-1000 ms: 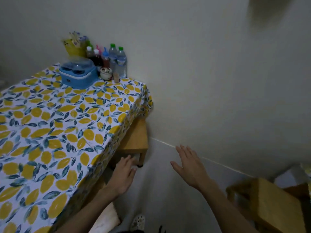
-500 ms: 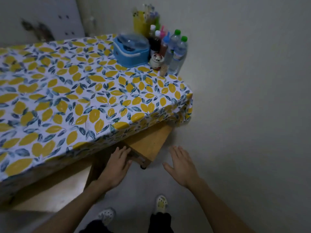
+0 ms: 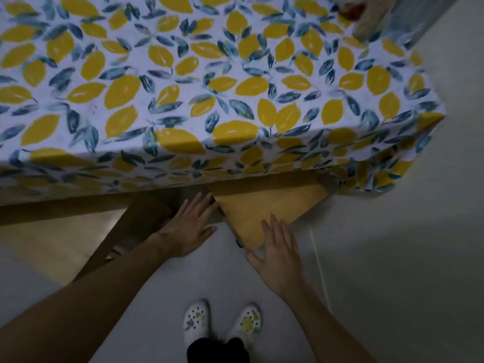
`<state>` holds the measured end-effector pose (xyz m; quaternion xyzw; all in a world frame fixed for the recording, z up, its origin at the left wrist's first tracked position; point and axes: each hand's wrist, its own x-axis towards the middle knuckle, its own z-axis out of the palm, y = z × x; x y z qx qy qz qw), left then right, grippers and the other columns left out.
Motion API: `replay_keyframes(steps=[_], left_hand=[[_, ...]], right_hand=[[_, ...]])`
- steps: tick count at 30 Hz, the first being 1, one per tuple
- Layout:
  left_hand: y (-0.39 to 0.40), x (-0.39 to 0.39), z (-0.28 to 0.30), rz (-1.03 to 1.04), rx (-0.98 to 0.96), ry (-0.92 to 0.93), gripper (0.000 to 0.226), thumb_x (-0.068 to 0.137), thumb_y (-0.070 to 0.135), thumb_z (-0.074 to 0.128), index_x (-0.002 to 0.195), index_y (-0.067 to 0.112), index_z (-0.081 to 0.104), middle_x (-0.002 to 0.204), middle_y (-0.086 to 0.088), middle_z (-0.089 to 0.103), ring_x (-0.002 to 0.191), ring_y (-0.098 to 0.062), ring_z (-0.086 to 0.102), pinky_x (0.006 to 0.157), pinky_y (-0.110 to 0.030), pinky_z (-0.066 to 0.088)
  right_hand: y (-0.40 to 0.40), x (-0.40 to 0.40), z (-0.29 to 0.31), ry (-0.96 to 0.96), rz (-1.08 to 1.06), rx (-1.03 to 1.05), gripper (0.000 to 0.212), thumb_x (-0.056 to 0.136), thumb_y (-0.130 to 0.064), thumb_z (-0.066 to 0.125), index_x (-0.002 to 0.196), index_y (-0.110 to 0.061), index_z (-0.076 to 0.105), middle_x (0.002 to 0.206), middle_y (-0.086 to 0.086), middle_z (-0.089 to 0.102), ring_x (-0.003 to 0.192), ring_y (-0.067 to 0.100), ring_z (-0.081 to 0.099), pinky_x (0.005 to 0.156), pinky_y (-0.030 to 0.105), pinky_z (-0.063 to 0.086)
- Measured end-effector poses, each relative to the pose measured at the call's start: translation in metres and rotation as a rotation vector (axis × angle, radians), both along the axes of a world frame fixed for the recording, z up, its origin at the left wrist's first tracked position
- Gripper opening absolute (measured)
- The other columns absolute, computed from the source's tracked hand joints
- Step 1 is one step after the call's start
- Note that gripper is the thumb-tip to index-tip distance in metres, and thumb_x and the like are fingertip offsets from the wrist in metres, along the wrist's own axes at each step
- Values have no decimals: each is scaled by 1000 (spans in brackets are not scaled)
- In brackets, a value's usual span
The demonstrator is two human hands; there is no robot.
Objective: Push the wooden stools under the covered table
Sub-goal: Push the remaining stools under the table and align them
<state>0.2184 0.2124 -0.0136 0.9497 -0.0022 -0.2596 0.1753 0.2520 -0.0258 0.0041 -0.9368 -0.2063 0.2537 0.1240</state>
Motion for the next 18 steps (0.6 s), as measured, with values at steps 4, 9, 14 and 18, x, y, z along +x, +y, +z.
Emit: replay_keyframes(steps=[4, 9, 14, 18], left_hand=[[0, 19, -66, -26, -22, -40, 99, 67, 79, -19, 150, 26, -10, 161, -7, -5, 146, -23, -13, 114, -37, -10], [9, 36, -115, -93, 35, -155, 70, 90, 63, 5, 150, 29, -9, 161, -7, 1, 147, -28, -9, 116, -43, -6], [19, 38, -142, -124, 51, -252, 58, 96, 53, 4, 149, 37, -11, 161, 3, -7, 148, -28, 1, 117, -51, 5], [13, 35, -153, -51, 50, -274, 56, 96, 52, 7, 149, 39, -4, 161, 5, 0, 143, -30, 19, 112, -52, 19]], right_hand=[[20, 3, -83, -58, -19, 16, 99, 73, -72, 20, 153, -14, 14, 163, 9, 0, 149, 29, -6, 121, 48, 2], [49, 16, -141, -282, -55, 9, 97, 77, -69, 35, 150, -6, 24, 160, 17, 15, 148, 37, 10, 119, 54, 6], [64, 14, -169, -419, -94, -84, 86, 89, -62, 47, 151, -7, 25, 160, 16, 18, 148, 36, 13, 119, 55, 10], [63, 14, -177, -489, -82, -137, 81, 93, -63, 40, 150, -7, 27, 159, 17, 22, 147, 37, 17, 117, 56, 14]])
